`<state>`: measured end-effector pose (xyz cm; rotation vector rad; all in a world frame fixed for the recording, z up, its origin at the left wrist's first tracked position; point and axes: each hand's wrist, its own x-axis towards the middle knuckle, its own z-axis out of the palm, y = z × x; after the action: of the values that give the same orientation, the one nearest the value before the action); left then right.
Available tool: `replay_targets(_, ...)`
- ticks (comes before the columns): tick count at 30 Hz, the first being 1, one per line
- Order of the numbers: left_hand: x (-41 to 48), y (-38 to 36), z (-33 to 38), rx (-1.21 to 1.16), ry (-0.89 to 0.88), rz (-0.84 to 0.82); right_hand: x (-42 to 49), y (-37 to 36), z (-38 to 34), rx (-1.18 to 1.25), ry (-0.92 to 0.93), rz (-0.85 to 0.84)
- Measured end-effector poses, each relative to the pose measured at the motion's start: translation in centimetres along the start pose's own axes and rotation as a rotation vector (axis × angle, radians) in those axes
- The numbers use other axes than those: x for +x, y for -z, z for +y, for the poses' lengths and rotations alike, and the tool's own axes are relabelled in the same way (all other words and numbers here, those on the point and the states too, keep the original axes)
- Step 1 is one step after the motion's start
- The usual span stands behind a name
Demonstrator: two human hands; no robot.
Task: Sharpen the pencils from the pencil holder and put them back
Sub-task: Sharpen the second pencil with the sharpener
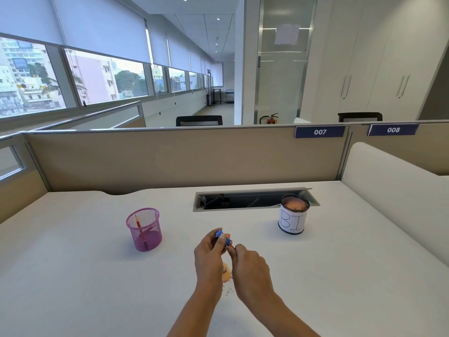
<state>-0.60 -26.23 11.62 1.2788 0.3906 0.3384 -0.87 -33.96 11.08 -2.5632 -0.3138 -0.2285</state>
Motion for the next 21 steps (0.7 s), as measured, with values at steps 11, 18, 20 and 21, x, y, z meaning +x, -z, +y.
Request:
replay_targets(11, 0.4, 0.7, 0.5, -0.223, 0.124, -0.18, 0.5, 2.8, -0.9, 0.991, -0.533, -0.409)
replay_targets(18, 0.2, 0.9, 0.4, -0.509, 0.253, -0.258, 1.0, 3.2, -0.1, 1.804, -0.81, -0.733)
replay_targets(20, 0.2, 1.0, 0.1, -0.51, 0.255, -0.242, 1.2, 2.8, 0.3, 1.851, -0.824, -0.757)
replay_targets(21, 0.4, 1.0, 0.0, -0.504, 0.251, -0.226, 1.3, 2.7, 0.5, 1.811, -0.811, -0.751)
